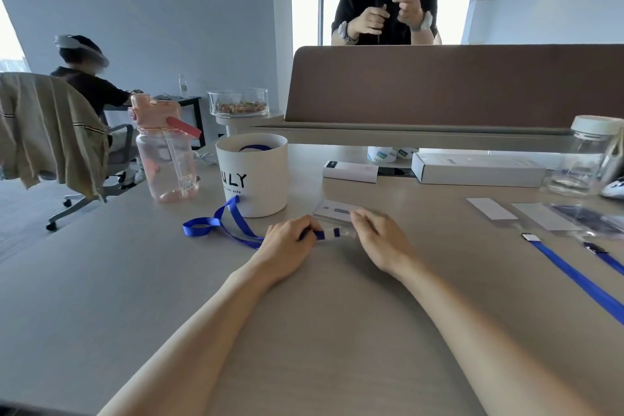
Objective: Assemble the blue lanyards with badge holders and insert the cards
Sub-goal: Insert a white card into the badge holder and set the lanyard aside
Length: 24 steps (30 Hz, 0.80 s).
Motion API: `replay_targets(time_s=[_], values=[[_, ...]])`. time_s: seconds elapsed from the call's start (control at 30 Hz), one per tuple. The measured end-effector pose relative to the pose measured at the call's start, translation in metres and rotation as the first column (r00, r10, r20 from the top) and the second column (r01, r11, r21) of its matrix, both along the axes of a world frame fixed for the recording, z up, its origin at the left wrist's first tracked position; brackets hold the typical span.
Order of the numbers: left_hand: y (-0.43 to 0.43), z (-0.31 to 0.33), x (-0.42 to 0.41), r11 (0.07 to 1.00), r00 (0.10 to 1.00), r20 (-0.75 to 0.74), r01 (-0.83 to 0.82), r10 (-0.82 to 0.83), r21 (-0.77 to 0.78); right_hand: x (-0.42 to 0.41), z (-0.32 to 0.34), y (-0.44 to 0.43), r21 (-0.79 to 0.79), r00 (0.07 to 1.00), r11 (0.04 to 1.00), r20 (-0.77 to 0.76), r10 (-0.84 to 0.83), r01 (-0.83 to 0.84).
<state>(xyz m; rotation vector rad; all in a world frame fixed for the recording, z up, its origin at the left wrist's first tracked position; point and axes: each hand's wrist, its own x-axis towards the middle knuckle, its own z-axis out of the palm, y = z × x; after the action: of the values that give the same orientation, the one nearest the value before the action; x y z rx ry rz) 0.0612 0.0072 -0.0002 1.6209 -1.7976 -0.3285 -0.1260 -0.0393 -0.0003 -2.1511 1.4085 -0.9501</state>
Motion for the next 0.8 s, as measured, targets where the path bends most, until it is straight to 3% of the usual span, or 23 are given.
replay_targets(time_s=[0.07, 0.13, 0.23, 0.3, 0.47, 0.57, 0.7, 0.8], values=[[-0.001, -0.004, 0.002, 1.0, 0.987, 0.159, -0.011, 0.013, -0.013, 0.001, -0.004, -0.003, -0.029, 0.948, 1.0, -0.318, -0.017, 0.008], [-0.002, -0.007, 0.002, 1.0, 0.97, 0.243, -0.011, 0.016, -0.024, 0.003, -0.007, -0.006, -0.089, 0.895, 0.996, -0.444, -0.04, 0.001], [0.0, -0.005, 0.0, 1.0, 0.96, 0.28, 0.004, 0.002, -0.022, 0.003, -0.007, -0.006, -0.221, 0.915, 0.973, -0.378, -0.143, 0.061], [0.001, -0.004, -0.002, 1.0, 0.96, 0.28, 0.021, -0.016, -0.013, -0.002, -0.007, -0.008, -0.208, 0.916, 0.97, -0.351, -0.194, 0.125], [-0.001, -0.011, -0.003, 0.993, 0.948, 0.312, 0.086, -0.058, -0.075, -0.012, 0.0, -0.01, -0.016, 0.842, 0.982, -0.511, -0.17, 0.188], [-0.001, -0.011, -0.002, 0.988, 0.932, 0.351, 0.127, -0.088, -0.087, -0.015, 0.008, -0.016, 0.062, 0.896, 0.972, -0.404, -0.184, 0.228], [0.001, -0.008, -0.003, 0.986, 0.938, 0.336, 0.128, -0.085, -0.107, -0.021, 0.018, -0.019, 0.374, 0.966, 0.916, -0.255, -0.053, 0.149], [0.001, -0.006, -0.009, 0.985, 0.936, 0.345, 0.119, -0.071, -0.122, -0.022, 0.019, -0.018, 0.421, 0.961, 0.901, -0.274, 0.019, 0.102]])
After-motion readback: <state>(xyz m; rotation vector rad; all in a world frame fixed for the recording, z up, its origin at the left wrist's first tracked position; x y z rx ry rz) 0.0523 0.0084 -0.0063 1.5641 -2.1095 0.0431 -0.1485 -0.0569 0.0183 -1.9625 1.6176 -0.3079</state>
